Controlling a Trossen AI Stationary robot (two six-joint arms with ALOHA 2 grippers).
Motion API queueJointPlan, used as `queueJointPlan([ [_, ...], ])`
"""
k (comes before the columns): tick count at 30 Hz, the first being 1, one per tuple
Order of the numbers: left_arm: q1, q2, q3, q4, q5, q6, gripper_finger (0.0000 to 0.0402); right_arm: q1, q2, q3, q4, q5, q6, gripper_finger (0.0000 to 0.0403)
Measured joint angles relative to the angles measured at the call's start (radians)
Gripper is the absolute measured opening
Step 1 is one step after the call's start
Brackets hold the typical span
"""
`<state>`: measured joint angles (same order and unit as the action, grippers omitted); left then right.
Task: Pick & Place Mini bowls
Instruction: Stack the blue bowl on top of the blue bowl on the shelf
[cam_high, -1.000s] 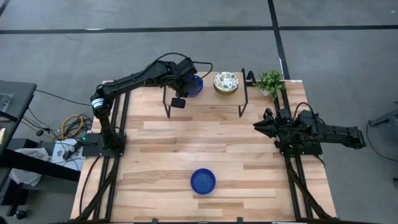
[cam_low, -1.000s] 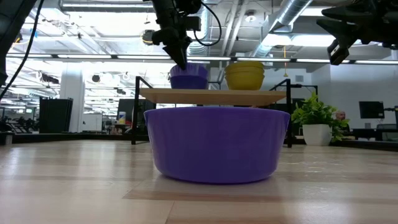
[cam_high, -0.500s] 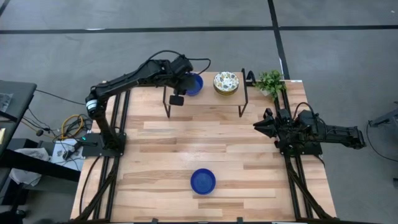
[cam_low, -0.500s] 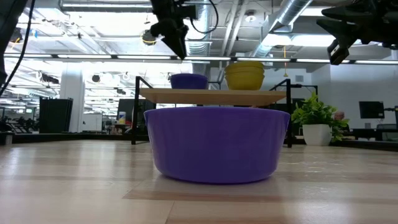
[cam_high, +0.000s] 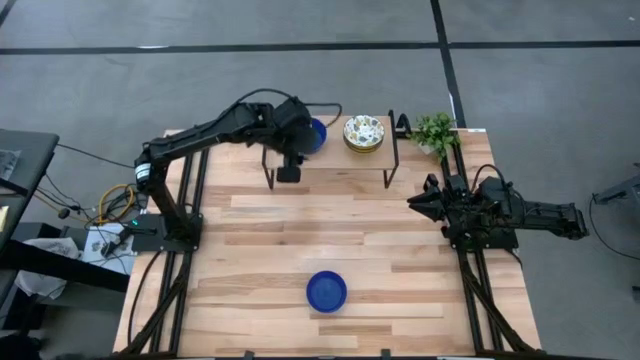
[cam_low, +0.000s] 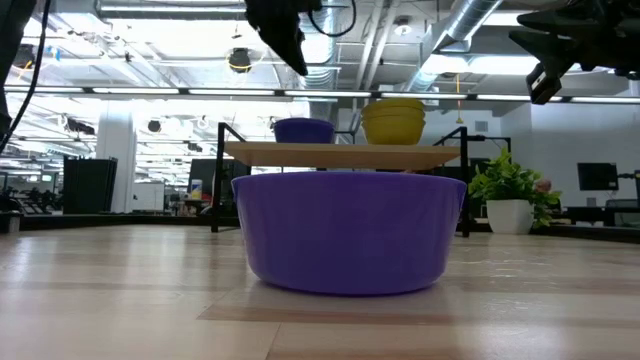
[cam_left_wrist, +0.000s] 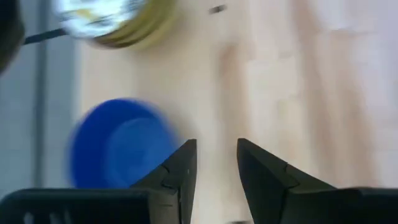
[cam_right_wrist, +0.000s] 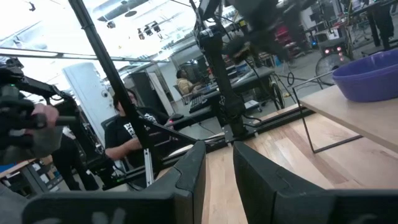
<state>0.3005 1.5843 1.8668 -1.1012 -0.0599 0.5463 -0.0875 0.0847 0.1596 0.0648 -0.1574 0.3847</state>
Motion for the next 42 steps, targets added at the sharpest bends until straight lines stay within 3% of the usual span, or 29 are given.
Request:
queueJointPlan([
  [8, -0.183, -0.009, 0.0, -0.093, 0.179, -0.129, 0.0114, 0.0, 0.0, 0.0, -0.001, 0.0, -0.002, 0.0072],
  [25, -0.62, -0.015, -0.222, -0.05, 0.189, -0.105, 0.0114, 0.0, 0.0, 0.0, 0.0, -0.001, 0.0, 0.0072],
  [33, -0.745, -0.015, -0.328, 0.124, 0.184, -0.102, 0.0107, 0.0, 0.0, 0.0, -0.001, -0.001, 0.0, 0.0072],
  [42, -0.789, -0.015, -0.464, 0.482, 0.143, 0.025, 0.0106, 0.0, 0.0, 0.0, -0.001, -0.001, 0.008, 0.0072],
])
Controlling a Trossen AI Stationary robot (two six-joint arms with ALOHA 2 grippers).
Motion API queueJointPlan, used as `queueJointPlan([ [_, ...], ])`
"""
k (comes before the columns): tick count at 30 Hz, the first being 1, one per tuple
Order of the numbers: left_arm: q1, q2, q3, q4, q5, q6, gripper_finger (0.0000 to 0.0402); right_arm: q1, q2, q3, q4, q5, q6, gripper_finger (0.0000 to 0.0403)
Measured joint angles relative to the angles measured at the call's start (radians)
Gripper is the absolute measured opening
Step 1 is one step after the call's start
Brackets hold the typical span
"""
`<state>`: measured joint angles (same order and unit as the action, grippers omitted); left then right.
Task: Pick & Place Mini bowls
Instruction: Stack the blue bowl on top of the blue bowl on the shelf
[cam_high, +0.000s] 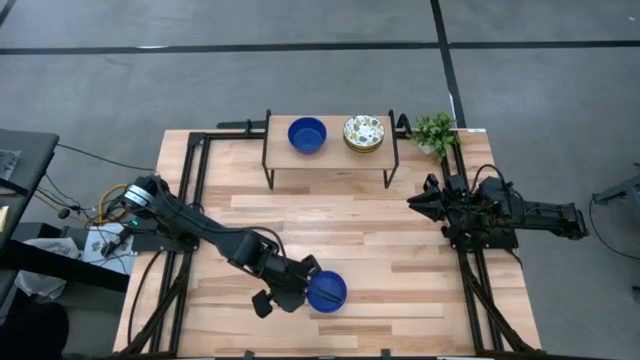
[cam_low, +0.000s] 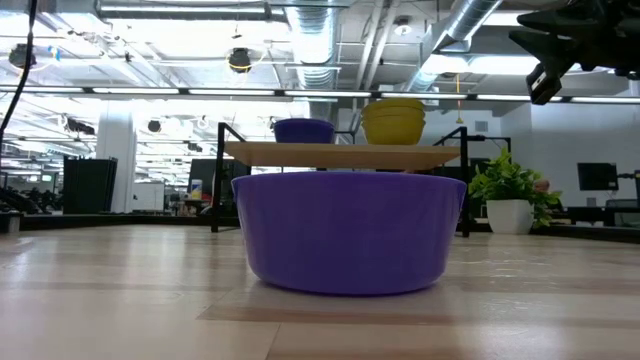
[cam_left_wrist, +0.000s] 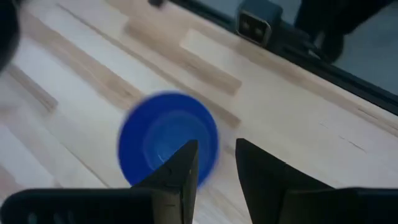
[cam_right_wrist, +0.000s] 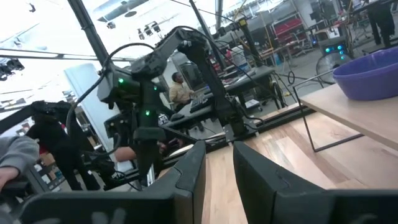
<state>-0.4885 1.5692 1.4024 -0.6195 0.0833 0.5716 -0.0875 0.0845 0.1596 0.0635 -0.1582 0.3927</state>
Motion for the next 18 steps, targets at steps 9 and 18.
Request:
queueJointPlan([
  [9, 0.001, 0.007, -0.135, 0.164, 0.04, 0.036, 0.0106, 0.0, 0.0, 0.0, -0.001, 0.0, 0.0, 0.0072],
  [18, 0.014, 0.034, -0.212, 0.306, 0.045, 0.079, 0.0106, 0.0, 0.0, 0.0, -0.004, 0.0, 0.0, 0.0072],
])
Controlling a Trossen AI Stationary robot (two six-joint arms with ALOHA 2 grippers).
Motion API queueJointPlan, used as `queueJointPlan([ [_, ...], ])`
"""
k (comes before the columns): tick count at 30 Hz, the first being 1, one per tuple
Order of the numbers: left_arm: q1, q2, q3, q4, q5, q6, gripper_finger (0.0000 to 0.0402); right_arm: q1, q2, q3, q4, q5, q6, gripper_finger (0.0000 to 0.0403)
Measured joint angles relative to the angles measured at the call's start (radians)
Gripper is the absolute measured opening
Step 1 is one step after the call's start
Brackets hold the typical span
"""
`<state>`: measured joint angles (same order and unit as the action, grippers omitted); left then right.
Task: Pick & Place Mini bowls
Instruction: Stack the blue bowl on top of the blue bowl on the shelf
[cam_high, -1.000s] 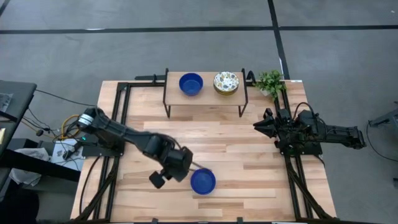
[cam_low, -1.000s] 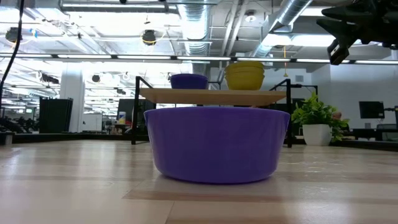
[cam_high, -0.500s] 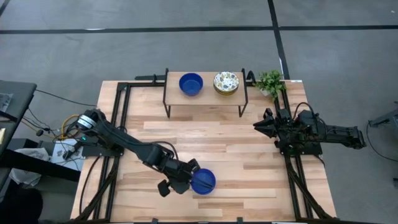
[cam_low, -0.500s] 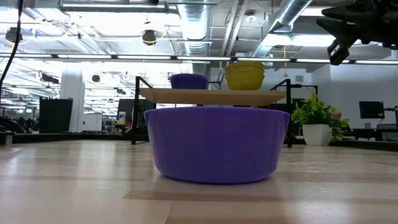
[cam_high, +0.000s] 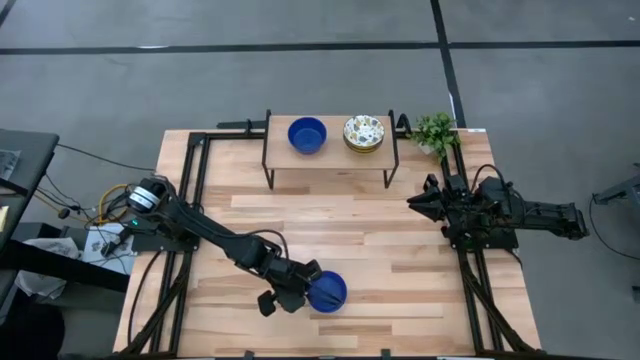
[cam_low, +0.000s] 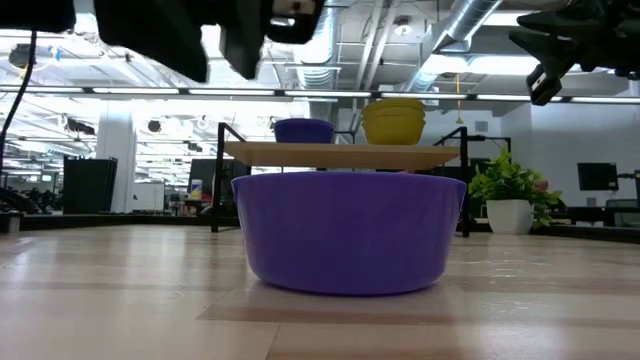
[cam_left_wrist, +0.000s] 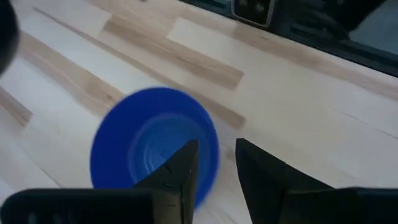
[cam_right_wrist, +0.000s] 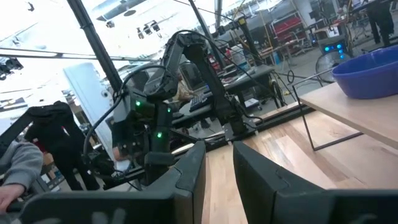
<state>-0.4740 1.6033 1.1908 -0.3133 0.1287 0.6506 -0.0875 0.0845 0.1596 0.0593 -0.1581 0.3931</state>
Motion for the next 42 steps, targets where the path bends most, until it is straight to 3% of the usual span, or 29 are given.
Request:
queueJointPlan([
  [18, 0.049, 0.127, -0.01, 0.035, 0.041, 0.0, 0.0106, 0.0, 0.0, 0.0, 0.0, 0.0, 0.0, 0.0072],
  [32, 0.073, 0.158, -0.008, 0.048, 0.06, -0.004, 0.0104, 0.0, 0.0, 0.0, 0.0, 0.0, 0.0, 0.0072],
  [36, 0.072, 0.166, -0.008, 0.06, 0.064, -0.004, 0.0082, 0.0, 0.0, 0.0, 0.0, -0.001, 0.0, 0.0072],
  [42, 0.073, 0.165, -0.008, 0.063, 0.065, -0.018, 0.001, 0.001, 0.0, 0.0, 0.0, -0.001, 0.0, 0.0072],
])
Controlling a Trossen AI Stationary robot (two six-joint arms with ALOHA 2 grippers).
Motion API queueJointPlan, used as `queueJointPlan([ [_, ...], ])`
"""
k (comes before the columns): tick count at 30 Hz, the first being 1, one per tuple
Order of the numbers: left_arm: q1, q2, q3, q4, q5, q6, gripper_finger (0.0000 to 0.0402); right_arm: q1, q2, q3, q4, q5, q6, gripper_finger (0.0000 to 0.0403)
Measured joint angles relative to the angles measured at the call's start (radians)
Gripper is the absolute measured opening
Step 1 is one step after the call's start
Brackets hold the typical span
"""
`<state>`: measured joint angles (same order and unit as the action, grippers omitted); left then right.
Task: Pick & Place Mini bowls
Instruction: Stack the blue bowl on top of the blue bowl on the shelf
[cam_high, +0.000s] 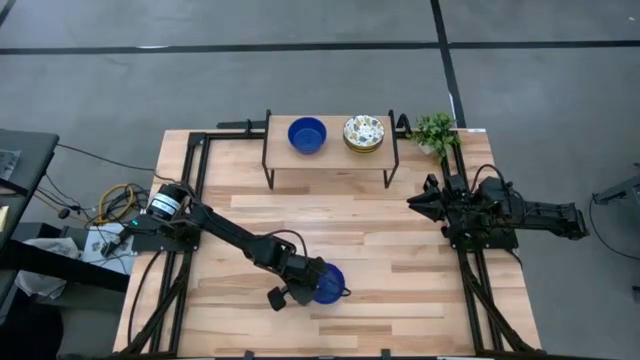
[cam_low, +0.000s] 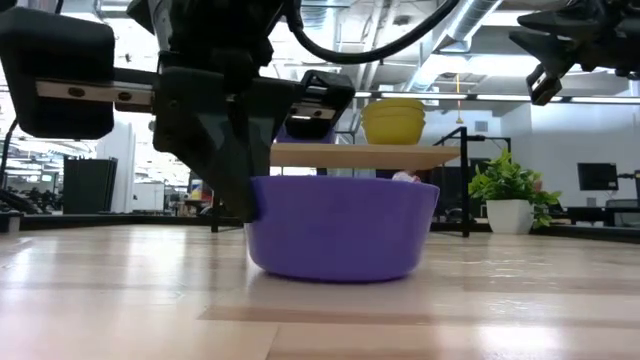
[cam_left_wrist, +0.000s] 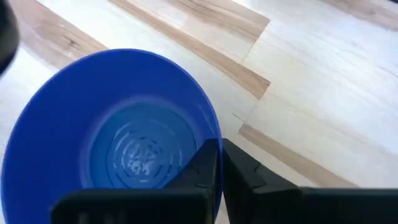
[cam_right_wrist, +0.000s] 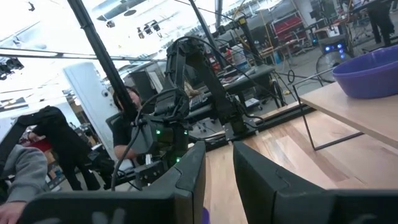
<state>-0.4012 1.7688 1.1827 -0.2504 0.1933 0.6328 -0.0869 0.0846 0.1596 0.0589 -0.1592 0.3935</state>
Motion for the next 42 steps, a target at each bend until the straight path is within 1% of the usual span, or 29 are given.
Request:
queueJointPlan([
  [4, -0.001, -0.006, 0.0, 0.0, -0.007, -0.037, 0.0007, 0.0, 0.0, 0.0, 0.0, 0.0, 0.0, 0.0072],
  [8, -0.001, -0.05, 0.001, -0.007, -0.03, -0.044, 0.0006, 0.0, 0.0, 0.0, 0.0, 0.0, 0.0, 0.0072],
  [13, -0.001, -0.169, 0.002, -0.001, -0.116, -0.048, 0.0005, 0.0, 0.0, 0.0, 0.0, 0.0, 0.0, 0.0072],
  [18, 0.002, -0.319, 0.002, 0.022, -0.246, -0.076, 0.0004, 0.0, 0.0, 0.0, 0.0, 0.001, 0.0, 0.0072],
  [21, 0.011, -0.402, 0.002, 0.036, -0.287, -0.095, 0.0004, 0.0, 0.0, 0.0, 0.0, 0.001, 0.0, 0.0072],
  [23, 0.016, -0.45, 0.002, 0.047, -0.355, -0.095, 0.0004, 0.0, 0.0, 0.0, 0.0, 0.001, 0.0, 0.0072],
  [30, 0.021, -0.579, 0.002, 0.059, -0.647, -0.088, 0.0004, 0.0, 0.0, 0.0, 0.0, 0.001, 0.0, 0.0072],
  [33, 0.039, -0.619, 0.002, 0.068, -0.73, -0.088, 0.0004, 0.0, 0.0, 0.0, 0.0, 0.002, 0.0, 0.0072],
  [36, 0.069, -0.652, 0.002, 0.097, -0.765, -0.088, 0.0004, 0.0, 0.0, 0.0, 0.0, 0.002, 0.0, 0.0072],
  [42, 0.146, -0.684, 0.002, 0.154, -0.77, -0.087, 0.0004, 0.0, 0.0, 0.0, 0.001, 0.003, 0.0, 0.0072],
])
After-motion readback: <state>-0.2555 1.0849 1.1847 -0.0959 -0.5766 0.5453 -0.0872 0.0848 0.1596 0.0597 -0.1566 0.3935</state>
